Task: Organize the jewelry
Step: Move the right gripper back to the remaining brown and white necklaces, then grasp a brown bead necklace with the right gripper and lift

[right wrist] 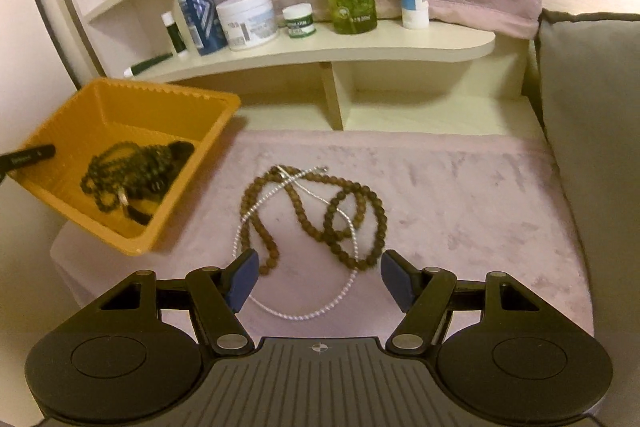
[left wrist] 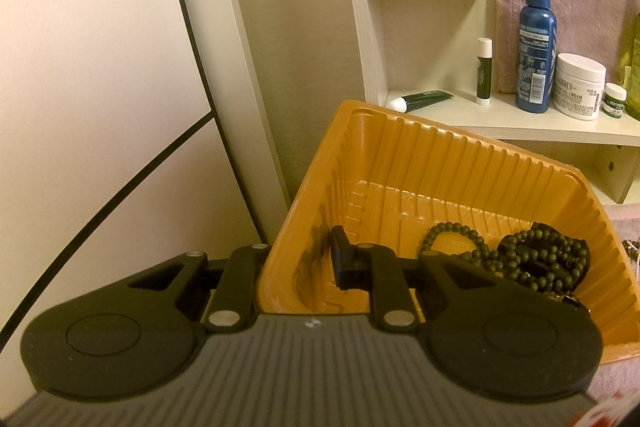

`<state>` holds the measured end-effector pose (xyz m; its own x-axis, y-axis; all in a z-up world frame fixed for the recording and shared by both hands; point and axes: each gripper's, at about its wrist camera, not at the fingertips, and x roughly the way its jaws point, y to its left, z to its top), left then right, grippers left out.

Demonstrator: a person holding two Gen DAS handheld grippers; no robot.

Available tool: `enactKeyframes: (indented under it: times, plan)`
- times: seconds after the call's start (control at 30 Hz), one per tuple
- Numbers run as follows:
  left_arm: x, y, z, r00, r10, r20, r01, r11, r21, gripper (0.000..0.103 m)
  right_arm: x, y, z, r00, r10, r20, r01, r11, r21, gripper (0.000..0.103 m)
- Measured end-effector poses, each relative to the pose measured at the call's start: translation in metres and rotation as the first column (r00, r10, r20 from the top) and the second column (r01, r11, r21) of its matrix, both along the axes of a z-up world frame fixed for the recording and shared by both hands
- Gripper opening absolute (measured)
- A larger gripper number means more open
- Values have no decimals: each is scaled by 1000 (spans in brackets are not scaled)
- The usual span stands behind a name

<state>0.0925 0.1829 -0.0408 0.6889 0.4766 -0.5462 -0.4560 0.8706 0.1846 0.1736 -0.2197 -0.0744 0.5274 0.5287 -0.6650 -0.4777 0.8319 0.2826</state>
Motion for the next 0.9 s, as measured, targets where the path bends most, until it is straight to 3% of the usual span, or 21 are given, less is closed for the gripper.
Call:
enactKeyframes:
  times: [0.1, 0.33, 0.5, 0.77, 0.9]
  plan:
    - [0, 0, 0, 1000, 0, 0, 0, 1000, 1, 19, 0, 2, -3, 1000, 6, 20, -5, 999, -32, 68]
    - [0, 0, 0, 1000, 1, 0, -1, 1000, 1, 19, -1, 8, -11, 999, 38, 32, -36, 997, -69, 48]
    - [0, 0, 0, 1000, 1, 0, -1, 1000, 0, 19, 0, 13, -13, 996, 68, 50, -64, 994, -84, 40]
    - [0, -1, 0, 1000, 2, -1, -2, 1000, 0, 19, 10, 28, -18, 989, 118, 89, -106, 986, -130, 36]
    - [0, -1, 0, 1000, 2, -1, -2, 1000, 1, 19, 17, 35, -24, 985, 143, 101, -126, 980, -156, 28]
